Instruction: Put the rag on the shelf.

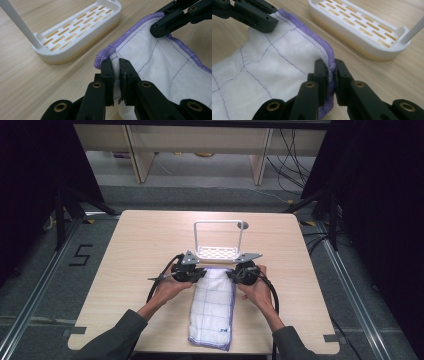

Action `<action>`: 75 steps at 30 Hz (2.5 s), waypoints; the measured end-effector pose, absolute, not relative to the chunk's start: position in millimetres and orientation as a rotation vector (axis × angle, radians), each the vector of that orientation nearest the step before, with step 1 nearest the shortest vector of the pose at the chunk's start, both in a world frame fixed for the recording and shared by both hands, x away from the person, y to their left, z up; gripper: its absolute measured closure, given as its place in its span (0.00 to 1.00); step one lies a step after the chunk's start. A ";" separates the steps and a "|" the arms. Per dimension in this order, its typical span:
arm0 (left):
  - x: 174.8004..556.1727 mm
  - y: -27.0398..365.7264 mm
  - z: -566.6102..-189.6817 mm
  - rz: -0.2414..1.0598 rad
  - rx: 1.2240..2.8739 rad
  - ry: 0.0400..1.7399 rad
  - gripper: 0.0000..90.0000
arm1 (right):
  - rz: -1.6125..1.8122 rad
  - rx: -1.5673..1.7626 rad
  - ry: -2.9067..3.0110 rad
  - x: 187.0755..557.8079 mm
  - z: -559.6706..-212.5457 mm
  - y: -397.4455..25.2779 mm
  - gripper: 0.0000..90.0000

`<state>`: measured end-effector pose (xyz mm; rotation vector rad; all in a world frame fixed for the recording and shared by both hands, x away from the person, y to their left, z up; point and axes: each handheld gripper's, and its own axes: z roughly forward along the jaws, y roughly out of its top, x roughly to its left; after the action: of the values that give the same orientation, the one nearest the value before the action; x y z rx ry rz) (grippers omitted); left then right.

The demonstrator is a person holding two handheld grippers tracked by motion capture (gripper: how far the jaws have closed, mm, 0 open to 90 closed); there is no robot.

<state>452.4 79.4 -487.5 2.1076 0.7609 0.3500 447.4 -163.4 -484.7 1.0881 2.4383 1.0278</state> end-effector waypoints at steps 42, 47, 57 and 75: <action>404.5 101.1 -364.5 0.354 1.990 0.634 0.91 | 1.271 0.909 2.330 403.0 -366.3 -166.3 0.93; 402.2 102.6 -338.0 0.368 1.971 0.628 0.91 | 1.291 0.888 2.308 401.2 -337.1 -166.4 0.93; 414.9 103.5 -299.3 0.403 1.962 0.627 0.92 | 1.298 0.880 2.262 412.0 -299.6 -165.7 0.93; 458.7 94.0 -248.7 0.450 1.941 0.665 0.92 | 1.316 0.889 2.197 449.8 -248.3 -171.7 0.93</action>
<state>458.7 94.0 -248.7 1.9406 0.6654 0.4497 449.8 -171.7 -248.3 0.8886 2.1969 1.3163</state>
